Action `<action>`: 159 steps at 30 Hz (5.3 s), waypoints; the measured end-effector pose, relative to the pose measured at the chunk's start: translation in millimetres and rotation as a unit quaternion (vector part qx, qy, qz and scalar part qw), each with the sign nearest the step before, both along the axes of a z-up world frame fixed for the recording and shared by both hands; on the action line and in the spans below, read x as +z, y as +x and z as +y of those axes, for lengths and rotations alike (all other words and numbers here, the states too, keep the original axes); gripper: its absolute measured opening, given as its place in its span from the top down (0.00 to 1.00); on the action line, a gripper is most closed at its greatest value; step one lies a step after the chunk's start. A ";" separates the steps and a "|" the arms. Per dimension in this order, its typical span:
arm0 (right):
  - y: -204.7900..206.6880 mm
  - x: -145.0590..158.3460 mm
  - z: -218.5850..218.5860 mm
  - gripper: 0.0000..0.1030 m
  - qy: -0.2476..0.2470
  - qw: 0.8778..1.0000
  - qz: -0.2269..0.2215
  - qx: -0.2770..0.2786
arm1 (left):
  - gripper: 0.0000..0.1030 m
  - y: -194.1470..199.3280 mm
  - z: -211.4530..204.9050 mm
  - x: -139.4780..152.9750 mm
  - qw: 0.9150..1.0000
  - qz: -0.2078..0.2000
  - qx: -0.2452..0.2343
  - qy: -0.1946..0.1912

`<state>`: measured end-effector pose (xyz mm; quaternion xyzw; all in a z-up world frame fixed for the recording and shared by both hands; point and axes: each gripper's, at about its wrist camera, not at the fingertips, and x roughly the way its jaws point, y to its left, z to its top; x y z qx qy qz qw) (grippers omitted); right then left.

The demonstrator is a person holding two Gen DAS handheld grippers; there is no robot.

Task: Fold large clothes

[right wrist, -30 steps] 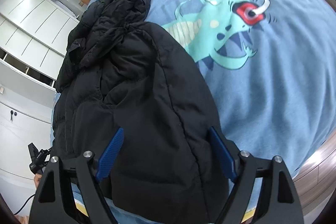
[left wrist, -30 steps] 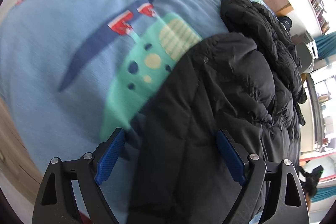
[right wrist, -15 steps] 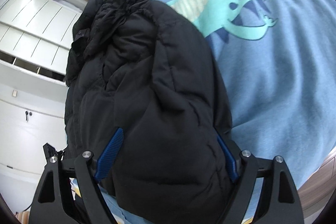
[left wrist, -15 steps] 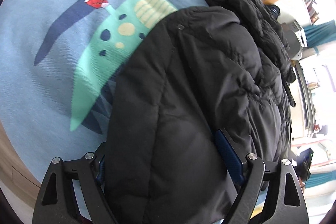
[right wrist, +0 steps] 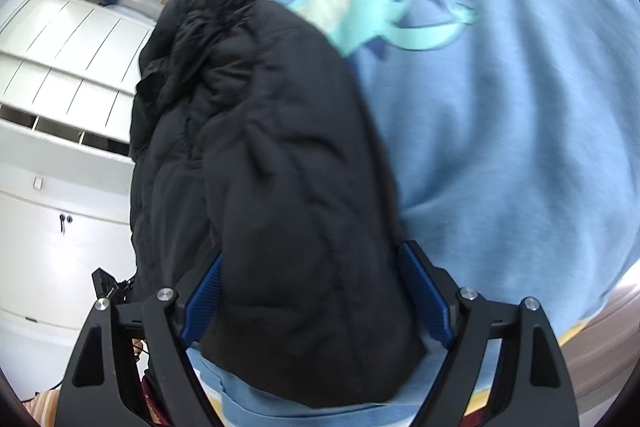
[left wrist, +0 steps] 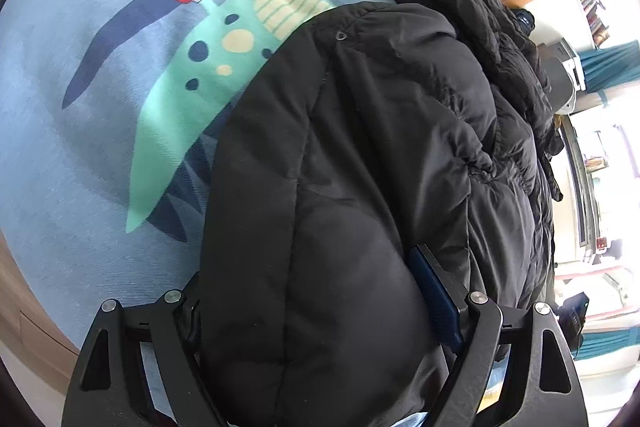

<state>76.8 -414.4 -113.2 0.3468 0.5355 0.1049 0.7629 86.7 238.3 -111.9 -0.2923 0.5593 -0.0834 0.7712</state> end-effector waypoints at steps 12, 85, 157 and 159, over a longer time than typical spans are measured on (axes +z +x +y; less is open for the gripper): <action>1.5 -5.9 18.9 0.20 0.035 0.999 -0.009 0.024 | 0.21 -4.7 1.8 -5.0 1.000 0.003 0.008 -0.011; 464.1 166.6 -8.6 0.88 -0.036 0.977 -0.150 -0.149 | 0.83 483.4 -34.1 123.2 0.983 -0.094 0.097 -0.121; 685.9 77.6 163.9 0.18 -0.196 0.970 -0.146 0.021 | 0.14 661.4 -260.3 98.9 0.965 -0.103 -0.081 0.227; 684.9 72.6 150.7 0.18 -0.174 0.974 -0.146 0.016 | 0.10 662.3 -252.9 96.8 0.968 -0.102 -0.080 0.214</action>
